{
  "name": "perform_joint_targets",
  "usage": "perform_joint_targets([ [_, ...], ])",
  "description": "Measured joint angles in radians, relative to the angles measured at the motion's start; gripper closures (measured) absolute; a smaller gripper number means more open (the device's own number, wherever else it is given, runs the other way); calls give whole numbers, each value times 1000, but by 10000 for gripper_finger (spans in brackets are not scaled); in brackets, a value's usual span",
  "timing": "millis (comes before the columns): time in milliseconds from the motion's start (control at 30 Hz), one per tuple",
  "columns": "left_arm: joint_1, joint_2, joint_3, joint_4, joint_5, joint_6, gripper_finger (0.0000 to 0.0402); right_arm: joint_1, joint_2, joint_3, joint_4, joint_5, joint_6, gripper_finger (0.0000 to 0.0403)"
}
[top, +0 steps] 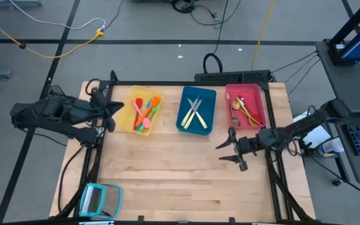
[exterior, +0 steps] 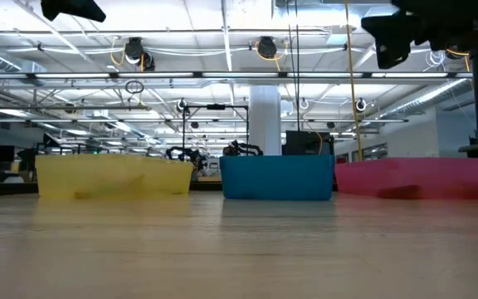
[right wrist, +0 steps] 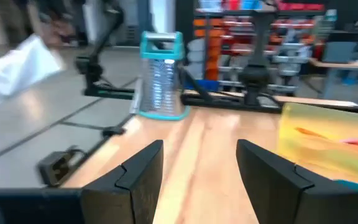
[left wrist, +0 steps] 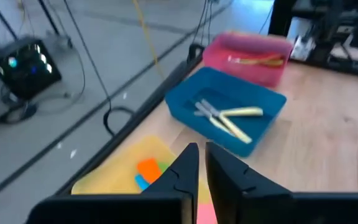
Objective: Pick & Place Kitchen Items
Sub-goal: Return to Home Position
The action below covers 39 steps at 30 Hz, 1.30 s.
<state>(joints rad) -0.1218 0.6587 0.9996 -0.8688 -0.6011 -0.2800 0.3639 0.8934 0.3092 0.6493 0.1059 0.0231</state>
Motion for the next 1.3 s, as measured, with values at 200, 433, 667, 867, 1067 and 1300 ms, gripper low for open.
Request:
perform_joint_targets([
  [200,-7,-172,-213,211,-34,117,365,-136,-150,0,-127,-143,-21,206],
  [433,11,-419,-351,258,-12,104,364,-285,-287,0,-359,-186,41,206],
  [667,10,-618,-451,284,149,182,364,-372,-358,0,-401,-187,11,206],
  [867,10,-652,-525,381,298,297,364,-410,-369,0,-411,-210,-8,206],
  [1067,8,-653,-666,641,568,483,364,-439,-393,-1,-390,-470,5,206],
  [1300,10,-654,-810,812,663,509,364,-443,-453,-1,-490,-475,6,206],
])
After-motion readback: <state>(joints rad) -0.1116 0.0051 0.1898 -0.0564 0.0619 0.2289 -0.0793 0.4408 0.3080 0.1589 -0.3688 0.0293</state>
